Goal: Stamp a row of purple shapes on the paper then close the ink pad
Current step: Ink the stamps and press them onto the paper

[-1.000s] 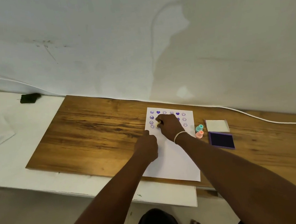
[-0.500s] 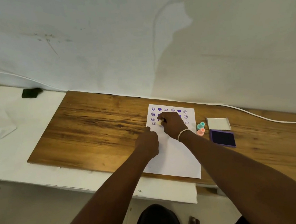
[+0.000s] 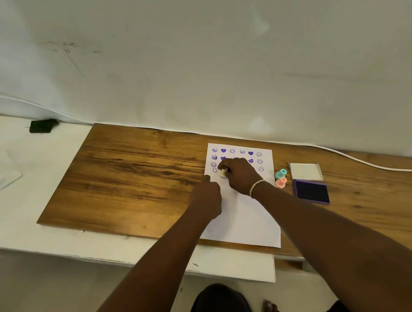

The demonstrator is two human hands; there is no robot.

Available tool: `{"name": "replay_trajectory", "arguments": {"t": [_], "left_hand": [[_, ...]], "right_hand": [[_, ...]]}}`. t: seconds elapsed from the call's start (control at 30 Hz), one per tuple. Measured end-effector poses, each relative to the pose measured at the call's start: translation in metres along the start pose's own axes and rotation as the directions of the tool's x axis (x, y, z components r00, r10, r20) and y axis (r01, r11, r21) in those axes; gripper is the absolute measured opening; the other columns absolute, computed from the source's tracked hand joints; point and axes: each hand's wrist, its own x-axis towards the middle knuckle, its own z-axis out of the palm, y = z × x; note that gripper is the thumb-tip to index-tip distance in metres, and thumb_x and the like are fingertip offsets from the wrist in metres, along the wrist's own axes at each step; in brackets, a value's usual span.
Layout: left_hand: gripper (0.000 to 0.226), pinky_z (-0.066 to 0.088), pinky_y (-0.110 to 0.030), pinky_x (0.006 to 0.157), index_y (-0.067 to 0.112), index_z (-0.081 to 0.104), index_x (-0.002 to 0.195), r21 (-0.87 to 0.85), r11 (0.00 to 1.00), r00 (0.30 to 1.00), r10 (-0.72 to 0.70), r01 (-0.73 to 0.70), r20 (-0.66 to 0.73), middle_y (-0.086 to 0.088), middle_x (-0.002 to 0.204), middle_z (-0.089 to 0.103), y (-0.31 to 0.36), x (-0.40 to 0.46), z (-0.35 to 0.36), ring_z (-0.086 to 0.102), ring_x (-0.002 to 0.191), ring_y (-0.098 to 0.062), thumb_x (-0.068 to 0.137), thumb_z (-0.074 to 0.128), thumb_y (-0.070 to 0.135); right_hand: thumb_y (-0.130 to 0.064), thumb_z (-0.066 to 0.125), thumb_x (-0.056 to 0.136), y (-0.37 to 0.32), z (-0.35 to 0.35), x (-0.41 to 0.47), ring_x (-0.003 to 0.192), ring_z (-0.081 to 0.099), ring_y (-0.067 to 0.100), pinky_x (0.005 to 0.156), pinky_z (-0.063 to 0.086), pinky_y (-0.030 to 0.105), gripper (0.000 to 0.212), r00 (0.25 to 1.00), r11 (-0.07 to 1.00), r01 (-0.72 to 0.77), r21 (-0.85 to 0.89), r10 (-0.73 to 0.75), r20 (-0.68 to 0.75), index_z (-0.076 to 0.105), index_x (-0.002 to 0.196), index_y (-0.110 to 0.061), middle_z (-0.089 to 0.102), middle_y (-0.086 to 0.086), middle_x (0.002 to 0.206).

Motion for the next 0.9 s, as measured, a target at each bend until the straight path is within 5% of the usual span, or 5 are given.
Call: {"name": "replay_trajectory", "arguments": {"t": [0.7, 0.77, 0.83, 0.9], "left_hand": [[0.030, 0.045, -0.027, 0.100, 0.009, 0.060, 0.120, -0.030, 0.999, 0.999, -0.029, 0.029, -0.023, -0.009, 0.125, 0.058, -0.004, 0.004, 0.016, 0.057, 0.114, -0.022, 0.093, 0.061, 0.021], [0.032, 0.043, -0.028, 0.104, 0.010, 0.059, 0.123, -0.033, 0.999, 0.999, -0.027, 0.026, -0.031, -0.009, 0.129, 0.058, -0.005, 0.003, 0.019, 0.056, 0.117, -0.023, 0.093, 0.059, 0.022], [0.034, 0.041, -0.030, 0.107, 0.011, 0.056, 0.127, -0.044, 0.999, 0.999, -0.003, 0.001, -0.035, -0.009, 0.134, 0.054, -0.005, 0.004, 0.017, 0.052, 0.125, -0.025, 0.095, 0.056, 0.022], [0.035, 0.040, -0.031, 0.109, 0.011, 0.053, 0.130, -0.063, 0.998, 0.999, 0.006, -0.009, -0.036, -0.009, 0.141, 0.050, -0.006, 0.002, 0.017, 0.049, 0.130, -0.026, 0.096, 0.053, 0.022]], "right_hand": [[0.001, 0.057, 0.087, -0.004, 0.001, 0.003, 0.108, 0.059, 0.029, 0.095, 0.045, 0.031, 0.035, 0.994, 0.975, 0.100, -0.199, -0.090, 0.058, 0.065, 0.119, -0.010, 0.066, 0.013, 0.117], [0.005, 0.057, 0.085, -0.006, -0.004, 0.004, 0.105, 0.062, 0.028, 0.092, 0.048, 0.031, 0.032, 0.996, 0.991, 0.094, -0.092, -0.093, 0.017, 0.069, 0.112, -0.007, 0.070, 0.013, 0.112], [0.008, 0.058, 0.082, -0.007, -0.023, 0.004, 0.093, 0.067, 0.023, 0.081, 0.050, 0.023, 0.027, 0.972, 0.967, 0.019, 0.255, 0.042, -0.233, 0.072, 0.099, -0.006, 0.073, 0.010, 0.098], [0.007, 0.065, 0.081, -0.002, -0.048, 0.000, 0.078, 0.068, 0.014, 0.069, 0.051, 0.017, 0.021, 0.863, 0.753, 0.015, 0.658, 0.322, -0.389, 0.072, 0.096, -0.006, 0.073, 0.007, 0.089]]}}
